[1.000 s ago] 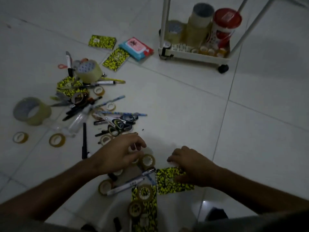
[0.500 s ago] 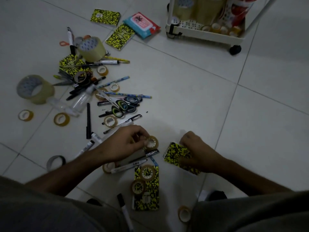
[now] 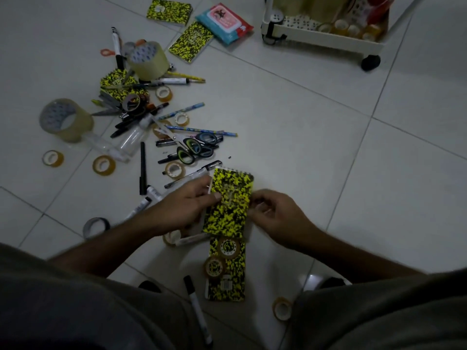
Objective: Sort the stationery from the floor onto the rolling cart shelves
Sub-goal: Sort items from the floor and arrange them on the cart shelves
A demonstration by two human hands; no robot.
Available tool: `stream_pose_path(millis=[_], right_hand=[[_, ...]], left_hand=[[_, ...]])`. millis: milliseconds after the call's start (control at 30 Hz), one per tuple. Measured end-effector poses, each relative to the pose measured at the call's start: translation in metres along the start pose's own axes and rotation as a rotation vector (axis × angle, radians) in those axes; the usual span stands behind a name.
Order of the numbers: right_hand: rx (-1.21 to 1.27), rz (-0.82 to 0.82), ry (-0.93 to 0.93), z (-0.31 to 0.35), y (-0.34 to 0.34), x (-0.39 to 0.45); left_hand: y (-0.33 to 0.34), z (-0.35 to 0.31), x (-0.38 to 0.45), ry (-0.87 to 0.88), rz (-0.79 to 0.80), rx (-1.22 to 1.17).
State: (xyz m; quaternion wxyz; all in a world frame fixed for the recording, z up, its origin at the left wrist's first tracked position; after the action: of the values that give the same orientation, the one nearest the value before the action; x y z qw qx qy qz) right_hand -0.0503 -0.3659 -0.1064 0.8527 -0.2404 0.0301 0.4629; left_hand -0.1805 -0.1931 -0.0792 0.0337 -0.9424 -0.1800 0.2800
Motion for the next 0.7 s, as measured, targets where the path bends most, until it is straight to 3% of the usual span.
stream_pose_path(millis=[67,200,333,467,700], right_hand=[[-0.217,0.058,-0.176,-0.017,0.007,-0.012],[-0.585,0.38,-0.455,-0.045,0.034,-0.04],[-0.783,0.307,-0.516,-0.048,0.049,-0.045],[-0.743,0.212,-0.424,-0.048,0.059,-0.047],[-0.276,0.219,-0.075,-0.039,0.041,-0.037]], left_hand=[[-0.011,0.001,-0.001,-0.026,-0.056,-0.031],[-0.028,0.009,-0.004,-0.066,-0.15,-0.055],[-0.032,0.014,-0.006,-0.086,-0.16,-0.036],[-0.032,0.015,-0.004,-0.086,-0.163,-0.008],[-0.031,0.007,-0.004,-0.054,-0.179,0.001]])
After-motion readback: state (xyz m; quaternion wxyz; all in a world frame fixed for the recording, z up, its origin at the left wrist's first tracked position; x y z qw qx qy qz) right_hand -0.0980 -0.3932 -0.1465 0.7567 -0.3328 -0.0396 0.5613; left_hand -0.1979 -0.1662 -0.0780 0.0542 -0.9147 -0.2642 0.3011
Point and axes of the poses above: each hand's wrist, its own x-axis towards the middle knuckle, its own y-axis out of the palm, z = x × y, the point moved 3 cm from there along x, towards the middle knuckle, and after that the axes turned 8 degrees about -z, right-handed, at the moved point
